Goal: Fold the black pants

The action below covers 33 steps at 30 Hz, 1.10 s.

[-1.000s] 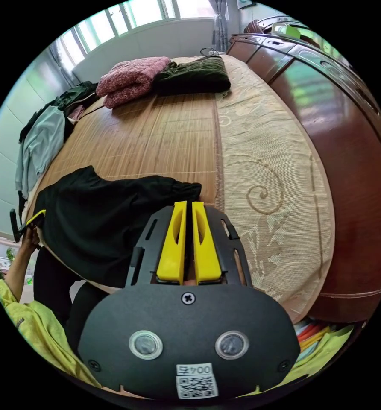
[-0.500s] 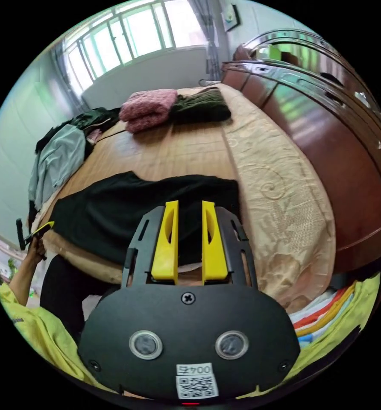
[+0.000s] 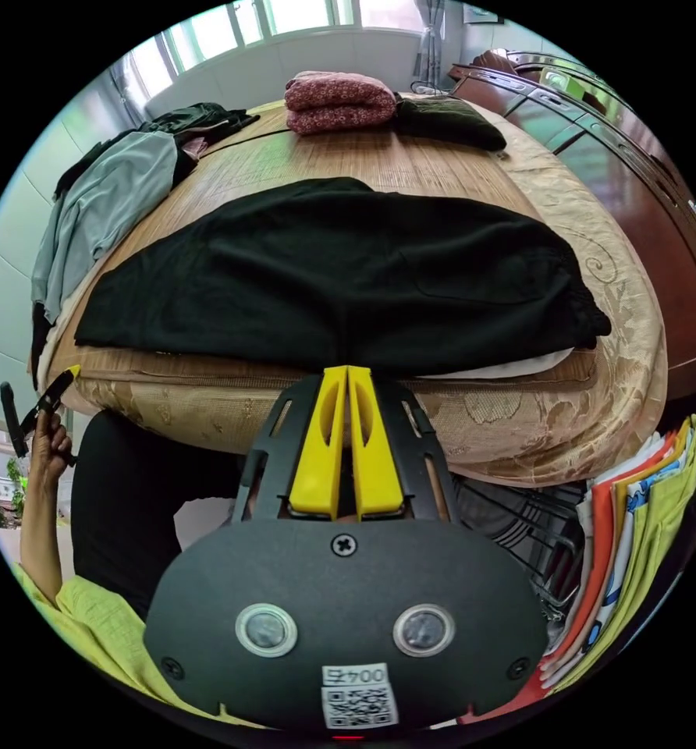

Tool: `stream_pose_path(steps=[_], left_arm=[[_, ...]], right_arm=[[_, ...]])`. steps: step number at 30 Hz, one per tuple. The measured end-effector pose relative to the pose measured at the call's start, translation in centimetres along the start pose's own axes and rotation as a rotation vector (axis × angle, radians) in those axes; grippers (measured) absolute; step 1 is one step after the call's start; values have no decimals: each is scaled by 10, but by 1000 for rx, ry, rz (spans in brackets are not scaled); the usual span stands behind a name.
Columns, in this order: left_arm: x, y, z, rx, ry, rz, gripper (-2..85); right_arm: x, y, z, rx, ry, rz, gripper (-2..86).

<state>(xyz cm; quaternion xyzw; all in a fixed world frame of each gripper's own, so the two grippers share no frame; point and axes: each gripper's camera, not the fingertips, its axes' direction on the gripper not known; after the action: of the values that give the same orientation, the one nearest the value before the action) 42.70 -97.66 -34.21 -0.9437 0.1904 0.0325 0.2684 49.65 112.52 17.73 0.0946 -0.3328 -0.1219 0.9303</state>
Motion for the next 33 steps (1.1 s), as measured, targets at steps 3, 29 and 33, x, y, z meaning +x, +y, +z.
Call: stream_pose_path(steps=[3, 29, 33], left_arm=[[-42, -11, -6, 44, 54, -85, 9], [-235, -84, 55, -75, 547, -523, 41], [-231, -94, 50, -67, 488, -471, 26]], right_arm=[[-17, 14, 14, 28, 33, -7, -6], [-43, 71, 93, 28, -53, 28, -7], [-45, 77, 98, 28, -51, 25, -6]])
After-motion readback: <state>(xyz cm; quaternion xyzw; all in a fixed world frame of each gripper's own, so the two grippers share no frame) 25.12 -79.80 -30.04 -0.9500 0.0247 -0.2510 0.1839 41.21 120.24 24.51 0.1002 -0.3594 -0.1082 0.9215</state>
